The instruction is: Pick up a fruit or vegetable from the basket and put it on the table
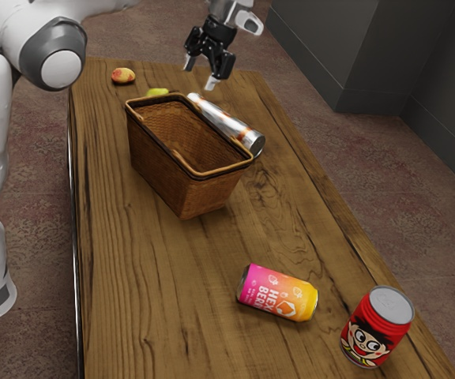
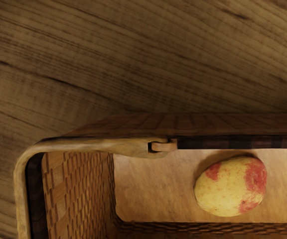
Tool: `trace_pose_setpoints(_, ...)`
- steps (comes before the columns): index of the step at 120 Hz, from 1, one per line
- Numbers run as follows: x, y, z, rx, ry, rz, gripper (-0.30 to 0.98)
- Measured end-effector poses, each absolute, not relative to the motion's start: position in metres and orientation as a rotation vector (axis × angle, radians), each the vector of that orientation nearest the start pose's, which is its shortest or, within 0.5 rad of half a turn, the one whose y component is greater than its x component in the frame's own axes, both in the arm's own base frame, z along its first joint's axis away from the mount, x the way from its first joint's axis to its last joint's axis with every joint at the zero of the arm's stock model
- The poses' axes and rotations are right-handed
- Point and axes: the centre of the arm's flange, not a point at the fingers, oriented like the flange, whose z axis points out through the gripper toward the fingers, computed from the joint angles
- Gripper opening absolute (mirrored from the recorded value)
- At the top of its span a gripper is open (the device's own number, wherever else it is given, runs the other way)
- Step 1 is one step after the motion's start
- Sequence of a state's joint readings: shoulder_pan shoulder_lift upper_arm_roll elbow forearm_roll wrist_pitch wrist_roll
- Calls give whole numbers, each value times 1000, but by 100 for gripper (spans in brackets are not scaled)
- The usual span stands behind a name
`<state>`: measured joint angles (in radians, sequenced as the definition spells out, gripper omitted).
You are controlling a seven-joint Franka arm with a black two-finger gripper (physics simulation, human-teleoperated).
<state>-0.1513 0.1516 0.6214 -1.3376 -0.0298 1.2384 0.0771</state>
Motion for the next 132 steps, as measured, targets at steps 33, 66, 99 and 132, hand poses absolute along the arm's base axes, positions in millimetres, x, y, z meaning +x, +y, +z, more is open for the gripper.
trace_pose_setpoints(33, 497, 250, 667, -3145, -662, 131, 69)
trace_pose_setpoints(66, 469, 191, 708, -3241, -441, -37, 69)
trace_pose_setpoints(99, 481, 72, 618, -3199, 97, 14, 68)
trace_pose_setpoints(132, 434, 115, 576, -3178, 112, -107, 69)
